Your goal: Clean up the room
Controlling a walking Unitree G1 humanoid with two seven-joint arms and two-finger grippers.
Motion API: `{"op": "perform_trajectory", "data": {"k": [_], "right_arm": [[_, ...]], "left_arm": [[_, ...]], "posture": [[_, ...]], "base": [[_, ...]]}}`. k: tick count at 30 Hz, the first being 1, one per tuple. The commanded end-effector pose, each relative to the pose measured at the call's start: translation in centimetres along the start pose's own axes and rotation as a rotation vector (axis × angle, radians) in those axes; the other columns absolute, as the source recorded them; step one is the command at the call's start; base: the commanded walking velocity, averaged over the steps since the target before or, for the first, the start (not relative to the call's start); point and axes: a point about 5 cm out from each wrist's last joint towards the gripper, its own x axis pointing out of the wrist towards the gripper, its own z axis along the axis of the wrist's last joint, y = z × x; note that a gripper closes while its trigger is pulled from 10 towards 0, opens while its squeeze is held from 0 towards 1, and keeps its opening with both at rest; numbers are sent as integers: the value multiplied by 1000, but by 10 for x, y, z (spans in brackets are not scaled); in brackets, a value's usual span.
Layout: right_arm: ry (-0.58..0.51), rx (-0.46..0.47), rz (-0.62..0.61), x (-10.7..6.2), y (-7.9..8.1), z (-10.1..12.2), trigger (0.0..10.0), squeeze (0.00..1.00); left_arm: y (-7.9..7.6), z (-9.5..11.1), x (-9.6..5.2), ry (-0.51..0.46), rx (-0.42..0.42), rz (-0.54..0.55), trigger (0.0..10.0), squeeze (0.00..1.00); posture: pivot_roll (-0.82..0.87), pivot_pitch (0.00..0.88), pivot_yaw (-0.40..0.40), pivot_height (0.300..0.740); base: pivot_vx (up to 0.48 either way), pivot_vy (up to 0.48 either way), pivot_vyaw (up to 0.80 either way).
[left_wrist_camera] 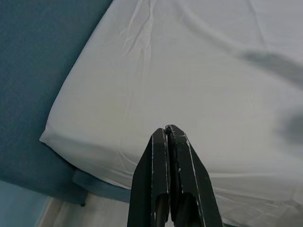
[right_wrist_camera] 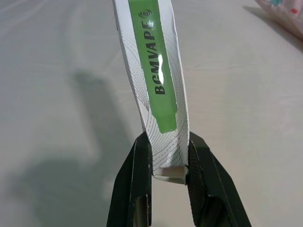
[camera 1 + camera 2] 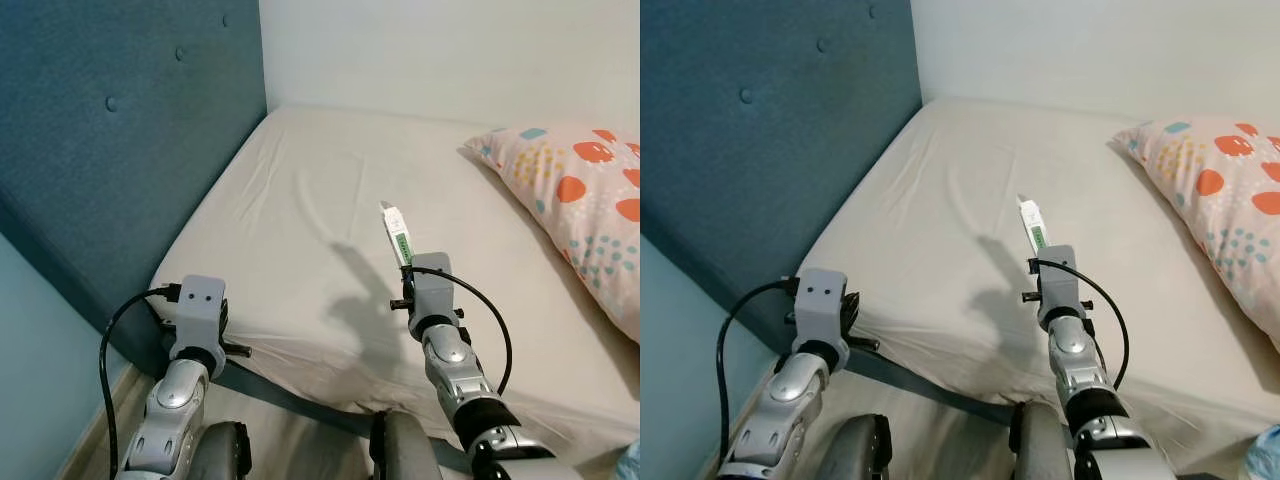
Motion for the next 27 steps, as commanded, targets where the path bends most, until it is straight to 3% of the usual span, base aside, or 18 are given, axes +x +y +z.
{"op": "perform_trajectory", "data": {"k": [1,27], "right_arm": [[8,31,4,-4,1,-6,10000,0],[-16,38,47,-10,8,-4,10000,0]], "left_arm": [[-1,-5,0,10,-9,2,10000,0],[-11,-1,4,-34,-17,-14,10000,0]], "posture": [[37,112,-27,600],[35,86,-40,709]], "base": [[0,0,0],[0,0,0]]}}
